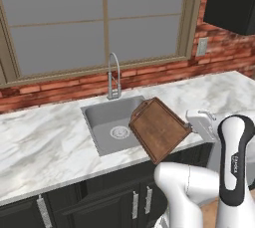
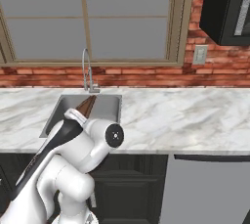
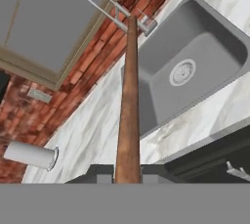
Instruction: Move the cutting board and knife to the sink. Then move spray from the cabinet to the counter.
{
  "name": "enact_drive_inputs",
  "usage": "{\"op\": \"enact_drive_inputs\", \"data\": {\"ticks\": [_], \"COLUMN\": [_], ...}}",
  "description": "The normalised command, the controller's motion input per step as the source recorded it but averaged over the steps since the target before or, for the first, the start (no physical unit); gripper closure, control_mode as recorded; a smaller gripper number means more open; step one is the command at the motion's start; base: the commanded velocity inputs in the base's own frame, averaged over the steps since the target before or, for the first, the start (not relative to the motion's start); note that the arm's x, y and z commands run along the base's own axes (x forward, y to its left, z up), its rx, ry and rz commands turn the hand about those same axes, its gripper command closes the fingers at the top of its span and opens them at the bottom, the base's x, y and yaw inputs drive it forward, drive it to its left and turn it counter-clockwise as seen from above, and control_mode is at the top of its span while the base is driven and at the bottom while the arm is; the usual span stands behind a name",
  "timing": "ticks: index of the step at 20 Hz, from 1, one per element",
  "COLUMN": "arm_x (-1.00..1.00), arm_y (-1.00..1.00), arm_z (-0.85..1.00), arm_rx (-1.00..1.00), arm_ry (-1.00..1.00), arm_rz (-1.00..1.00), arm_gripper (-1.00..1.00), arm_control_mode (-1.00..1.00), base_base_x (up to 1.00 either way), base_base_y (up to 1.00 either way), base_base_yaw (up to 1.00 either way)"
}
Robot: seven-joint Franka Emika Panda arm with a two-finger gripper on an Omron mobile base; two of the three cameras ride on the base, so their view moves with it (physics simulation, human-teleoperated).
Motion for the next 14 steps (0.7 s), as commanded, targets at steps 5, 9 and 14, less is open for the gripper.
{"op": "enact_drive_inputs", "data": {"ticks": [5,9,14], "arm_x": [0.12,0.58,0.67], "arm_y": [0.07,0.03,0.09], "arm_z": [-0.05,-0.07,-0.06], "arm_rx": [0.0,0.03,0.13], "arm_ry": [0.03,0.14,0.27], "arm_rz": [0.0,0.0,0.0], "arm_gripper": [1.0,1.0,1.0], "arm_control_mode": [-1.0,-1.0,-1.0], "base_base_x": [0.0,0.0,0.0], "base_base_y": [0.0,0.0,0.0], "base_base_yaw": [0.0,0.0,0.0]}}
